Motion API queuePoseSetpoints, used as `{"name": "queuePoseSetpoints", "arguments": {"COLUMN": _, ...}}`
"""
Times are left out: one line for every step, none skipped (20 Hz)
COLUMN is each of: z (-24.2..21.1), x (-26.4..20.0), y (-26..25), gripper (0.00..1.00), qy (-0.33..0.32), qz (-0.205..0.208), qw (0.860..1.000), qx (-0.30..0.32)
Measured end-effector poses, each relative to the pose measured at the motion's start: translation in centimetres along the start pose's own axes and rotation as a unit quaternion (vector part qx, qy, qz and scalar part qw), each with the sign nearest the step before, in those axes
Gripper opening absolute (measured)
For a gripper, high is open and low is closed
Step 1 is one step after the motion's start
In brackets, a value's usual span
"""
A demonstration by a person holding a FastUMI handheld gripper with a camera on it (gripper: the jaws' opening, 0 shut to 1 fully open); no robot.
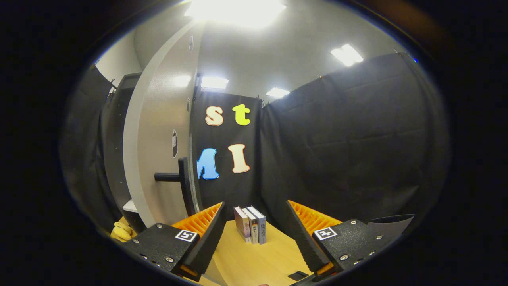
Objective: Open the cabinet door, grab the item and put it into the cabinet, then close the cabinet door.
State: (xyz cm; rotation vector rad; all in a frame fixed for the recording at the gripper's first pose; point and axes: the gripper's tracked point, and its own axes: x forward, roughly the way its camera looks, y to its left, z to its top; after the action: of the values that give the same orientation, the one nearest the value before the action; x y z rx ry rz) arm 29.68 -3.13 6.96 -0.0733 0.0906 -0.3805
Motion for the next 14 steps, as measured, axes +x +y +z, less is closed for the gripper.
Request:
{"name": "queuePoseSetpoints", "arguments": {"z": 0.0, "x": -0.2, "y": 0.5, "gripper": 0.91, "qy": 0.0, "qz": 0.006, "qw": 1.0, "qx": 0.001}}
{"name": "queuePoseSetpoints", "arguments": {"z": 0.0, "x": -0.4, "y": 1.1, "gripper": 0.91, "qy": 0.0, "qz": 0.012, "qw": 1.0, "qx": 0.002}}
{"name": "queuePoseSetpoints", "arguments": {"z": 0.0, "x": -0.7, "y": 1.8, "gripper": 0.91, "qy": 0.0, "qz": 0.02, "qw": 1.0, "qx": 0.002}}
{"name": "queuePoseSetpoints", "arguments": {"z": 0.0, "x": -0.9, "y": 2.5, "gripper": 0.91, "qy": 0.0, "qz": 0.028, "qw": 1.0, "qx": 0.001}}
{"name": "queuePoseSetpoints", "arguments": {"z": 0.0, "x": -1.0, "y": 3.2, "gripper": 0.91, "qy": 0.0, "qz": 0.037, "qw": 0.999, "qx": 0.002}}
{"name": "queuePoseSetpoints", "arguments": {"z": 0.0, "x": -1.3, "y": 3.8, "gripper": 0.91, "qy": 0.0, "qz": 0.045, "qw": 0.999, "qx": 0.003}}
{"name": "queuePoseSetpoints", "arguments": {"z": -0.1, "x": -1.4, "y": 4.4, "gripper": 0.91, "qy": 0.0, "qz": 0.052, "qw": 0.999, "qx": 0.005}}
{"name": "queuePoseSetpoints", "arguments": {"z": -0.1, "x": -1.5, "y": 5.0, "gripper": 0.91, "qy": 0.001, "qz": 0.058, "qw": 0.998, "qx": 0.006}}
{"name": "queuePoseSetpoints", "arguments": {"z": -0.1, "x": -1.5, "y": 5.5, "gripper": 0.91, "qy": 0.001, "qz": 0.064, "qw": 0.998, "qx": 0.006}}
{"name": "queuePoseSetpoints", "arguments": {"z": -0.1, "x": -1.6, "y": 6.1, "gripper": 0.91, "qy": 0.001, "qz": 0.071, "qw": 0.997, "qx": 0.006}}
{"name": "queuePoseSetpoints", "arguments": {"z": -0.1, "x": -1.8, "y": 6.7, "gripper": 0.91, "qy": 0.001, "qz": 0.078, "qw": 0.997, "qx": 0.006}}
{"name": "queuePoseSetpoints", "arguments": {"z": -0.1, "x": -1.8, "y": 7.2, "gripper": 0.91, "qy": 0.001, "qz": 0.084, "qw": 0.996, "qx": 0.006}}
{"name": "queuePoseSetpoints", "arguments": {"z": -0.1, "x": -1.9, "y": 7.8, "gripper": 0.91, "qy": 0.001, "qz": 0.09, "qw": 0.996, "qx": 0.008}}
{"name": "queuePoseSetpoints", "arguments": {"z": -0.2, "x": -1.9, "y": 8.4, "gripper": 0.91, "qy": 0.002, "qz": 0.096, "qw": 0.995, "qx": 0.011}}
